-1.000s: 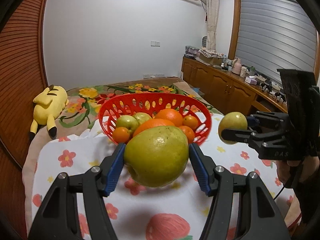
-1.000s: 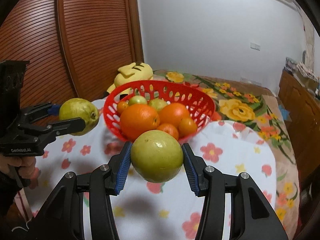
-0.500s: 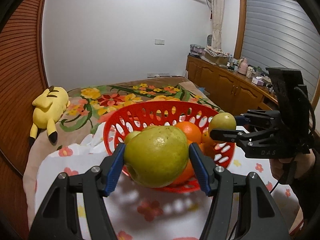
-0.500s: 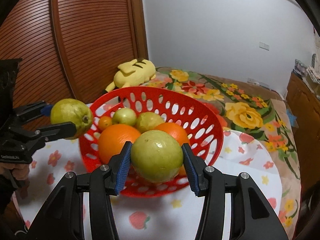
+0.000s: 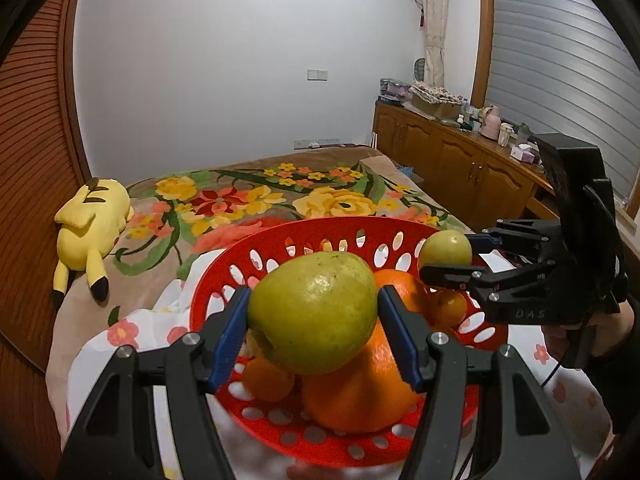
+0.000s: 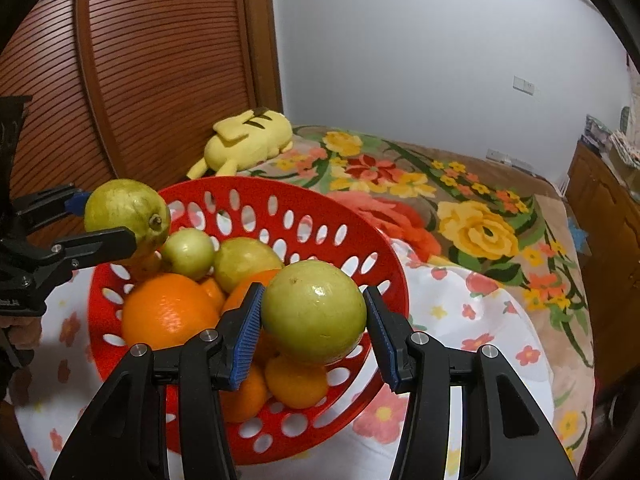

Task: Organize fruits
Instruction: 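Lift and carry both pomelos over the red basket, then open the left gripper to drop its pomelo while the right gripper releases its pomelo into the basket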

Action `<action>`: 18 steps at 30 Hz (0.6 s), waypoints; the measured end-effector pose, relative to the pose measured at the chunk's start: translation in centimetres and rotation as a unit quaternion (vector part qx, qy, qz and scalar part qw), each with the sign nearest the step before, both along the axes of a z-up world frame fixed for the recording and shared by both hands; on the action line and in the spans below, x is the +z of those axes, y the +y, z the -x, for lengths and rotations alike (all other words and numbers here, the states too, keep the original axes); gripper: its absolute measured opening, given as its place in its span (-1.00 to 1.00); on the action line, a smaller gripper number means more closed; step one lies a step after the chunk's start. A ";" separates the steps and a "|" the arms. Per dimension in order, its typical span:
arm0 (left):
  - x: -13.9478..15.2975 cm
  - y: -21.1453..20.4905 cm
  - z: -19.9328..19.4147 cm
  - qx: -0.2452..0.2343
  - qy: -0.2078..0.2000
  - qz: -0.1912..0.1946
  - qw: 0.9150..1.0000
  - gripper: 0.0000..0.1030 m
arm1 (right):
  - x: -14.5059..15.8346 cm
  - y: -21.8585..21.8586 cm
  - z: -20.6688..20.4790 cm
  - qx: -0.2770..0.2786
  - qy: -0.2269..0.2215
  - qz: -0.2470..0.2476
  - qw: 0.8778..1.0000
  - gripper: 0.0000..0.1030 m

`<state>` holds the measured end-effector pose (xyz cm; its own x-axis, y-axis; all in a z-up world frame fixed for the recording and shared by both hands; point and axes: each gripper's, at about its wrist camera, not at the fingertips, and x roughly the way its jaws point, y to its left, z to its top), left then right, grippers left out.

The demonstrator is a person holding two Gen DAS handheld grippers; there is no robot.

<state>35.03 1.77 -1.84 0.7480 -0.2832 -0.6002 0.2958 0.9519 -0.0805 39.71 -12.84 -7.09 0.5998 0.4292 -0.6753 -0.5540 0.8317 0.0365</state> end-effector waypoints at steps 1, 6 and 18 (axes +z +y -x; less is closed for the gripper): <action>-0.1 -0.1 -0.3 -0.001 0.002 -0.001 1.000 0.22 | -0.1 0.0 -0.2 0.000 0.001 -0.002 1.000 -0.01; -0.6 -0.3 -1.7 -0.003 0.011 0.001 1.000 0.22 | 0.0 -0.7 -0.4 -0.002 0.001 -0.020 1.000 0.06; -0.8 -1.8 -4.1 -0.009 0.027 -0.014 0.999 0.22 | 1.0 -1.6 -0.3 -0.011 -0.005 -0.043 0.999 0.10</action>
